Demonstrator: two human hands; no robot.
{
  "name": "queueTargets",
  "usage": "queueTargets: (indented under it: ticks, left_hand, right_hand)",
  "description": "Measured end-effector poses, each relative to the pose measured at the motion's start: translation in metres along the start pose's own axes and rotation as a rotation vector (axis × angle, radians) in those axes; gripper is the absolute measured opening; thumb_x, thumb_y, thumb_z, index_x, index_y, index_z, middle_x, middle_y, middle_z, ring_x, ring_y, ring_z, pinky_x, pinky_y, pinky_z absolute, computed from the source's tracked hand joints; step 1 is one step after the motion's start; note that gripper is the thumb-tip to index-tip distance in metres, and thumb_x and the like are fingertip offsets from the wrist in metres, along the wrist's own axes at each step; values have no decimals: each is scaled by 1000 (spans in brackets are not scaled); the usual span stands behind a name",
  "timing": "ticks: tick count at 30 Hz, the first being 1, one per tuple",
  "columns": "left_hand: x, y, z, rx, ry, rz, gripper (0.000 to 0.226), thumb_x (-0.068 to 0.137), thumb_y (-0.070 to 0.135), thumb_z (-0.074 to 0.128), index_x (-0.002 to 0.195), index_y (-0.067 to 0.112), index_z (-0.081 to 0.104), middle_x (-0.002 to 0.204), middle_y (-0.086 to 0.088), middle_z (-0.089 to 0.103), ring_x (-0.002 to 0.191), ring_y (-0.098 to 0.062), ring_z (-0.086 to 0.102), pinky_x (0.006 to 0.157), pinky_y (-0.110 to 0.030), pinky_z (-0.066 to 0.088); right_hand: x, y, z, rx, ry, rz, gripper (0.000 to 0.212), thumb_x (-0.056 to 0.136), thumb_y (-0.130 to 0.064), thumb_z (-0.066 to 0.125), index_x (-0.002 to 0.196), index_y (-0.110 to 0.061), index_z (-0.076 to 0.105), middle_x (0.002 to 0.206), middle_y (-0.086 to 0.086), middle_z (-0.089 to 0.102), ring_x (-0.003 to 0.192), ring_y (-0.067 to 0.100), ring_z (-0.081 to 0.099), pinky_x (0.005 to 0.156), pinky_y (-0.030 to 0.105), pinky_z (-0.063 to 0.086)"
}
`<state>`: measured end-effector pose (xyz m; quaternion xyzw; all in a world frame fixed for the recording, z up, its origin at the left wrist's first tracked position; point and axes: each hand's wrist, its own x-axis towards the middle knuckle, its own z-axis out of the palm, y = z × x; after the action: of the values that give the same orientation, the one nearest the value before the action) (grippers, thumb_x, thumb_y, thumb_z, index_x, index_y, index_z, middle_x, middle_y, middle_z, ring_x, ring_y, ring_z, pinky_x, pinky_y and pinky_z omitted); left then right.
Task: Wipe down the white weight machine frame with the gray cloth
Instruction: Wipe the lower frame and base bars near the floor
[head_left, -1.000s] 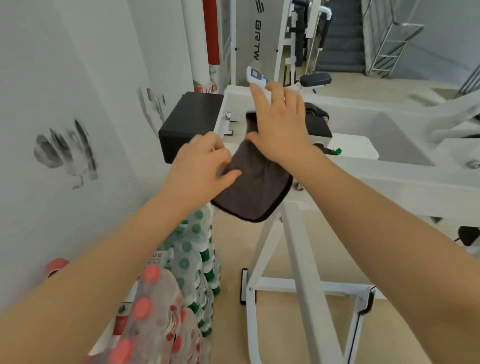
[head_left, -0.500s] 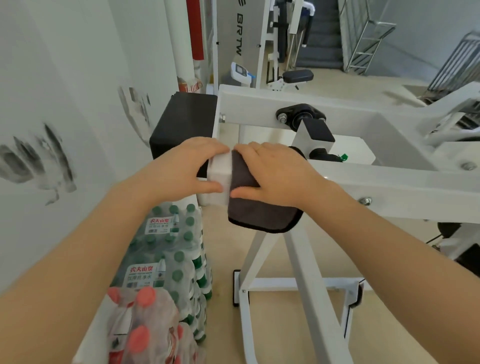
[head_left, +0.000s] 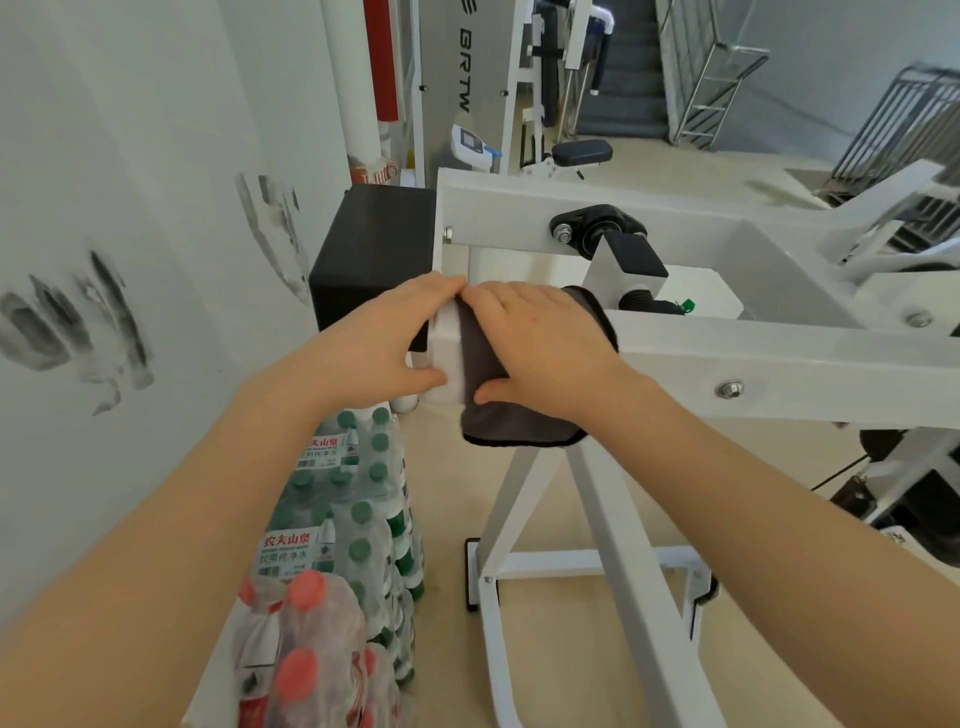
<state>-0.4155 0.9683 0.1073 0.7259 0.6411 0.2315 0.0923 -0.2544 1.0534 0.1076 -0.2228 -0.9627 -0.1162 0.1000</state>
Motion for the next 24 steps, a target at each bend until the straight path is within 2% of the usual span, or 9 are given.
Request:
queueTargets:
  ticks: [3,7,11,13,15,18,20,22,24]
  left_hand:
    - [-4,2,7,51,30,-6,78,74,30,70,141,17,31,141,5,33,130,-10,30,104,-19,21]
    - [-9,7,20,106,185,-17,76,78,34,68,142,17,32,147,4,29,132,-10,25,99,-13,14]
    - [-4,15,17,242,182,-12,71,78,32,69,138,8,39,141,-9,40,128,-24,37,107,-30,23]
    - [-5,26,18,318,195,59,65,77,33,62,133,4,46,131,-15,50,119,-31,48,104,-43,31]
    - [-4,39,24,366,189,102,61,76,32,50,130,2,48,124,-16,55,111,-32,54,99,-45,37]
    - [2,57,37,409,194,81,56,79,30,45,127,3,51,124,-14,56,113,-32,53,102,-46,34]
    - [9,67,45,407,233,45,52,81,25,50,129,4,49,129,-15,53,122,-33,47,108,-49,24]
    - [16,80,54,396,269,49,53,81,19,57,131,4,47,132,-17,50,129,-36,37,109,-50,19]
    - [22,94,63,387,273,91,54,79,14,64,129,2,49,131,-20,50,129,-40,38,105,-52,26]
  right_hand:
    - [-32,30,0,15,13,119,87,65,-52,74,135,-14,39,133,5,50,121,25,45,97,34,27]
    - [-61,44,6,32,122,294,82,58,-48,81,122,-5,54,120,10,61,112,30,55,96,41,36]
    - [-44,18,9,28,158,222,79,64,-49,76,124,-2,52,126,13,57,117,30,53,97,43,36]
    - [-38,10,9,37,144,147,78,72,-51,68,129,-2,49,132,13,53,122,29,49,100,42,34]
    - [-40,15,6,52,115,94,76,81,-56,55,134,-3,44,138,12,48,127,26,44,104,39,31]
    - [-62,39,2,101,98,139,70,89,-56,30,137,-7,42,143,7,43,133,22,39,106,35,27]
    - [-87,63,4,116,102,240,66,89,-49,22,137,-8,42,143,6,42,134,21,37,107,33,25]
    - [-116,92,9,113,108,343,53,95,-37,33,137,-7,41,144,8,41,136,22,35,109,34,23]
    - [-145,122,10,101,117,452,46,97,-24,43,139,-6,39,145,10,39,137,23,32,110,34,19]
